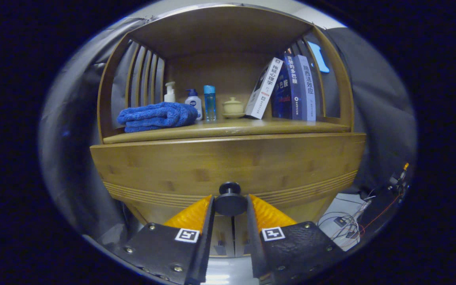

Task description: Pull open the drawer, take out the items inside it, and place them on the countertop above the cabinet.

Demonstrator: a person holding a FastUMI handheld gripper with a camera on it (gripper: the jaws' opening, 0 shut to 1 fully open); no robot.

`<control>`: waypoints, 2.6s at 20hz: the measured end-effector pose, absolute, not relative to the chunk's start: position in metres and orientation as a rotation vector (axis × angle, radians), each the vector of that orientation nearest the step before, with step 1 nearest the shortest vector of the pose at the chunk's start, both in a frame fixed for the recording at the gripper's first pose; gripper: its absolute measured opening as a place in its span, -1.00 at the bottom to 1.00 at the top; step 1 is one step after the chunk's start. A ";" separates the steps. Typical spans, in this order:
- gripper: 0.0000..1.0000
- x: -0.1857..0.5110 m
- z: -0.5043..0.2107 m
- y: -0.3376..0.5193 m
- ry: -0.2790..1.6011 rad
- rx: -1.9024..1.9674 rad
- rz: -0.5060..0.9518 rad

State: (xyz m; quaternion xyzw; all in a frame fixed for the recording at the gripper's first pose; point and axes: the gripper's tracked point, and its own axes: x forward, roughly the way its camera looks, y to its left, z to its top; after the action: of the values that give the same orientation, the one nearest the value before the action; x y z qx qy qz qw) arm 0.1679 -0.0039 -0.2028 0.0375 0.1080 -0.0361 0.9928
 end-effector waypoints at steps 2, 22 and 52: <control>-0.14 0.168 -0.202 -0.003 0.181 0.107 -0.082; -0.40 0.091 -0.207 0.000 0.263 0.012 -0.136; -0.09 0.064 -0.074 0.017 0.100 0.019 -0.111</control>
State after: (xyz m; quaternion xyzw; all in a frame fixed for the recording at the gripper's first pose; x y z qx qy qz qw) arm 0.0639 0.0175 -0.0742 0.0095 0.0499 -0.0557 0.9972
